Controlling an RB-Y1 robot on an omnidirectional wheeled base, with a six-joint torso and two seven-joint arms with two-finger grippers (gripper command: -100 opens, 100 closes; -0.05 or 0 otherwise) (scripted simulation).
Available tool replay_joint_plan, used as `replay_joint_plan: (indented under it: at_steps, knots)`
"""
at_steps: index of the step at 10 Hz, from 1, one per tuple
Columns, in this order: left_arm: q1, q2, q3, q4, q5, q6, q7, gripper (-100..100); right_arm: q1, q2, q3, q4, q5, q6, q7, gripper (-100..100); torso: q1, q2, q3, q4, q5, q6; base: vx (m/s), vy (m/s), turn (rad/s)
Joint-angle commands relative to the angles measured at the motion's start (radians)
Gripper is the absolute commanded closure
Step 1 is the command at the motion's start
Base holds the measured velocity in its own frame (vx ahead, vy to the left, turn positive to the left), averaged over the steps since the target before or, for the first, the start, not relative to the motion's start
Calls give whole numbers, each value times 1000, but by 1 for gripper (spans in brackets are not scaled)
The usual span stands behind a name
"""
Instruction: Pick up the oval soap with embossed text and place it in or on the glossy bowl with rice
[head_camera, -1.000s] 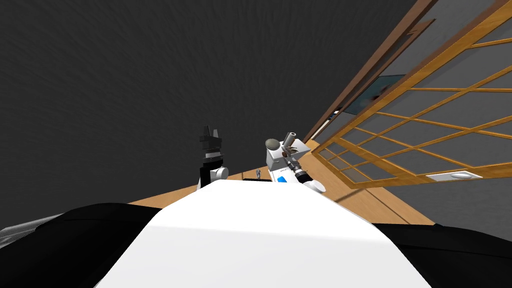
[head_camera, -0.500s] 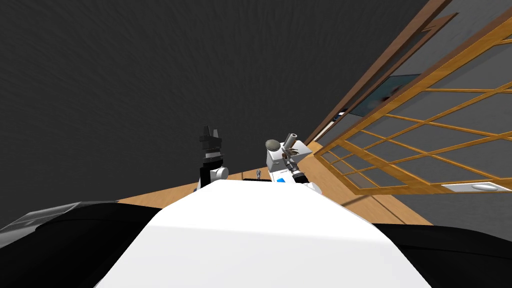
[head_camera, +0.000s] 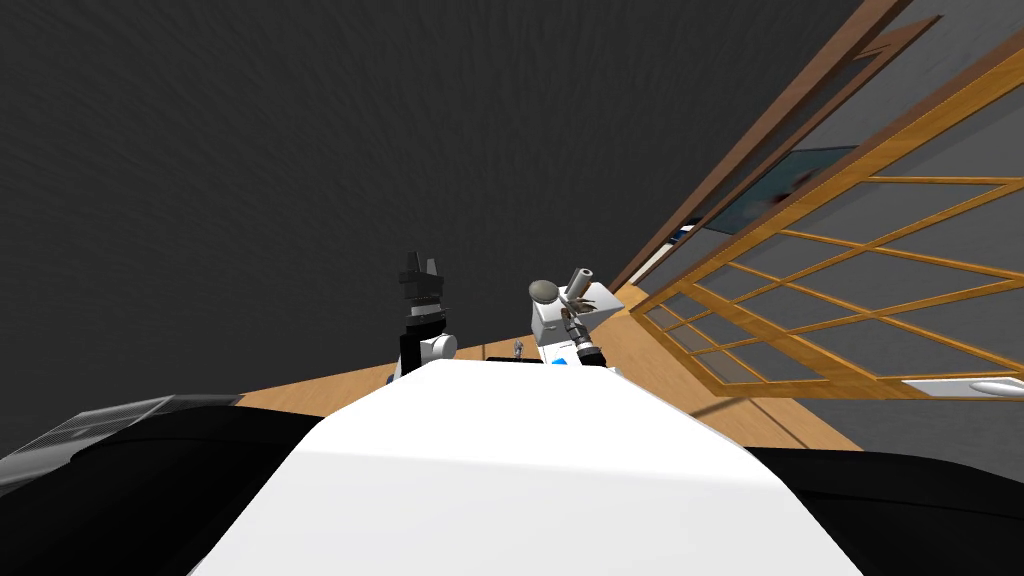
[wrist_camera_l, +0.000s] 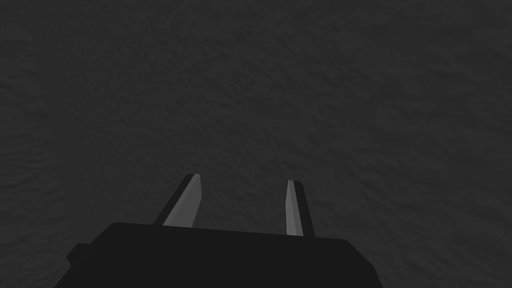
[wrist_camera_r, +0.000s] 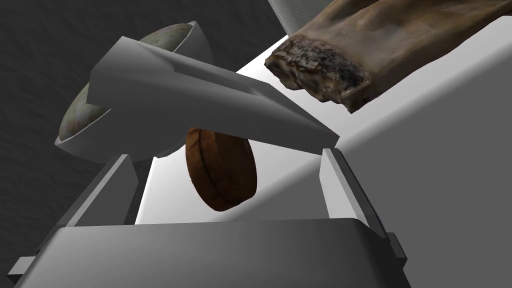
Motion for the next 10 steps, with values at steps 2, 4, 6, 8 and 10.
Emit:
replay_joint_plan:
  at_steps: [2, 4, 6, 8, 10]
  knots:
    - [0, 0, 0, 0, 0, 0, 0, 0, 0, 0, 0, 0, 0, 0, 0, -100, 1, 0, 0, 0, 0, 0, 0, 0, 0]
    - [0, 0, 0, 0, 0, 0, 0, 0, 1, 0, -1, 0, 0, -1, 0, 100, 1, 0, 0, 0, 0, -1, 0, 0, 0]
    - [0, 0, 0, 0, 0, 0, 0, 0, -1, 0, 2, -3, 0, 4, 1, 100, -4, -5, -3, -2, -2, 0, -3, 2, 0]
    - [0, 0, 0, 0, 0, 0, 0, 0, -1, 0, 2, -3, 0, 4, 1, 0, -4, -6, -4, -2, -2, 0, 0, 0, 0]
    - [0, 0, 0, 0, 0, 0, 0, 0, -1, 0, 2, -3, 0, 4, 1, 0, -5, -6, -4, -2, -2, 0, 0, 0, 0]
